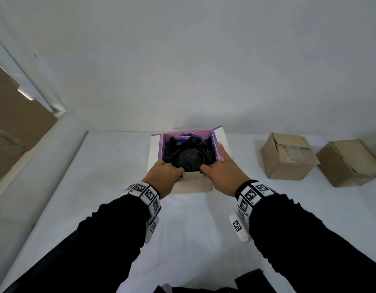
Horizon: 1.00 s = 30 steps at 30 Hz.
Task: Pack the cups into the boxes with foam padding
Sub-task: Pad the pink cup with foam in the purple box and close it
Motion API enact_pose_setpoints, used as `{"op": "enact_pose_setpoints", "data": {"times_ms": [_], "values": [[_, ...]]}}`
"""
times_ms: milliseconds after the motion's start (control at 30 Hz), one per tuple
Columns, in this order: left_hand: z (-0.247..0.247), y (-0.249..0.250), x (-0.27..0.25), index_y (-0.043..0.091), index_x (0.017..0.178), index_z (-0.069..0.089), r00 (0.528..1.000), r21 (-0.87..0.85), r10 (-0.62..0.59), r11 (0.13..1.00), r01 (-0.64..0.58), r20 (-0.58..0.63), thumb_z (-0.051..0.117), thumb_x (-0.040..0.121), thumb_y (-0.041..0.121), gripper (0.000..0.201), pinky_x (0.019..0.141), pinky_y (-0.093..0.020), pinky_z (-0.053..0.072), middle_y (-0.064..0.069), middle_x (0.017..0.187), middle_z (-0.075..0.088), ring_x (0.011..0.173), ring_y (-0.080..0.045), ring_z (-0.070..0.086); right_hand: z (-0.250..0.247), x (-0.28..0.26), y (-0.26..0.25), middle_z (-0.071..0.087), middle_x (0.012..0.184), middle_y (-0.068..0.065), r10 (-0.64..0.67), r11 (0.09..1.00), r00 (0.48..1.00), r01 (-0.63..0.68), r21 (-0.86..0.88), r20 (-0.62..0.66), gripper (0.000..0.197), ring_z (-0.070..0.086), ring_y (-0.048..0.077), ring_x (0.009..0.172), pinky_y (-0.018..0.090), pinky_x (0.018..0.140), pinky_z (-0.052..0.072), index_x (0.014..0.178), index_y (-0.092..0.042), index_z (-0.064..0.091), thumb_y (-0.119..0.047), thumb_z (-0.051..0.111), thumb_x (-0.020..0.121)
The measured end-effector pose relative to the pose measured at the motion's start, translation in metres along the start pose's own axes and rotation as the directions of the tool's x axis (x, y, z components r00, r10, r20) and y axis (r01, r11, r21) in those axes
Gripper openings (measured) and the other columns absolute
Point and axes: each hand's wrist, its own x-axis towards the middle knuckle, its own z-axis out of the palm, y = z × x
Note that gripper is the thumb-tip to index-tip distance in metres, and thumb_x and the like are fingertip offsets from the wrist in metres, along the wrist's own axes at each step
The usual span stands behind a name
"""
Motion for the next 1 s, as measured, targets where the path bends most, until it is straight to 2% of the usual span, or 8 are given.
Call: {"op": "enact_pose_setpoints", "data": {"times_ms": [267, 400, 500, 600, 667, 767, 867, 1000], "values": [[-0.004, 0.008, -0.019, 0.020, 0.107, 0.050, 0.996, 0.006, 0.004, 1.000, -0.005, 0.087, 0.041, 0.100, 0.025, 0.013, 0.091, -0.029, 0.029, 0.001, 0.088, 0.067, 0.083, -0.024, 0.062, -0.007, -0.017, -0.018, 0.066, 0.076, 0.004, -0.142, 0.985, 0.986, 0.133, 0.110, 0.085, 0.015, 0.063, 0.026, 0.075, 0.038, 0.120, 0.014, 0.105, -0.011, 0.050, -0.013, 0.042, 0.092], [0.004, 0.006, -0.031, 0.024, 0.099, 0.062, 0.990, -0.237, -0.053, 0.971, 0.020, -0.133, 0.046, 0.090, 0.035, 0.021, 0.102, -0.035, 0.026, 0.003, 0.099, 0.066, 0.104, -0.021, 0.058, -0.001, -0.026, -0.004, 0.064, 0.099, -0.004, 0.054, 0.924, 0.983, 0.018, 0.382, -0.177, 0.023, 0.057, 0.017, 0.092, 0.039, 0.104, 0.036, 0.104, -0.021, 0.058, -0.038, 0.052, 0.090], [0.013, 0.000, -0.045, 0.032, 0.103, 0.063, 0.867, -0.378, -0.353, 0.901, 0.213, -0.352, 0.052, 0.081, 0.046, 0.028, 0.100, -0.049, 0.033, 0.002, 0.134, 0.051, 0.128, -0.027, 0.039, 0.005, -0.035, 0.002, 0.053, 0.121, 0.001, 0.434, 0.826, 0.825, -0.205, 0.525, -0.361, 0.032, 0.046, 0.021, 0.110, 0.037, 0.091, 0.041, 0.108, -0.022, 0.060, -0.043, 0.064, 0.085], [0.019, -0.009, -0.051, 0.023, 0.131, 0.045, 0.703, -0.657, -0.696, 0.602, 0.455, -0.151, 0.069, 0.079, 0.050, 0.064, 0.095, -0.049, 0.043, -0.008, 0.140, 0.039, 0.121, -0.033, 0.045, 0.012, -0.035, 0.000, 0.053, 0.112, 0.006, 0.754, 0.498, 0.633, -0.376, 0.781, -0.176, 0.047, 0.055, 0.023, 0.093, 0.035, 0.078, 0.047, 0.114, -0.019, 0.049, -0.032, 0.075, 0.077], [0.015, -0.015, -0.048, 0.019, 0.136, 0.036, 0.692, -0.829, -0.719, 0.423, 0.365, -0.062, 0.076, 0.076, 0.043, 0.076, 0.088, -0.039, 0.048, -0.005, 0.125, 0.052, 0.103, -0.024, 0.059, 0.009, -0.030, -0.006, 0.057, 0.099, 0.004, 0.797, 0.303, 0.603, -0.344, 0.889, -0.038, 0.042, 0.059, 0.017, 0.073, 0.030, 0.065, 0.045, 0.106, -0.022, 0.045, -0.022, 0.075, 0.078], [0.000, -0.008, -0.040, 0.023, 0.134, 0.037, 0.732, -0.832, -0.628, 0.532, 0.158, -0.263, 0.077, 0.077, 0.034, 0.070, 0.074, -0.027, 0.050, 0.010, 0.104, 0.061, 0.082, -0.006, 0.062, -0.001, -0.021, -0.019, 0.052, 0.096, -0.001, 0.702, 0.458, 0.683, -0.215, 0.863, -0.203, 0.025, 0.056, 0.014, 0.074, 0.028, 0.065, 0.045, 0.098, -0.021, 0.050, -0.010, 0.067, 0.082], [-0.008, 0.006, -0.027, 0.027, 0.134, 0.035, 0.847, -0.654, -0.431, 0.743, 0.138, -0.311, 0.067, 0.083, 0.043, 0.062, 0.075, -0.029, 0.049, 0.013, 0.105, 0.064, 0.087, -0.008, 0.063, -0.004, -0.015, -0.032, 0.052, 0.097, -0.004, 0.527, 0.655, 0.819, -0.221, 0.723, -0.227, 0.011, 0.048, 0.015, 0.089, 0.032, 0.072, 0.047, 0.095, -0.022, 0.059, -0.030, 0.062, 0.089], [0.008, 0.005, -0.020, 0.022, 0.134, 0.042, 0.911, -0.500, -0.286, 0.860, 0.106, -0.299, 0.049, 0.093, 0.017, 0.041, 0.074, -0.040, 0.052, 0.000, 0.109, 0.069, 0.088, -0.030, 0.065, 0.000, -0.024, -0.031, 0.058, 0.099, -0.006, 0.353, 0.810, 0.904, -0.166, 0.562, -0.241, 0.050, 0.043, 0.017, 0.094, 0.036, 0.078, 0.045, 0.105, -0.024, 0.062, -0.067, 0.041, 0.090]]}}
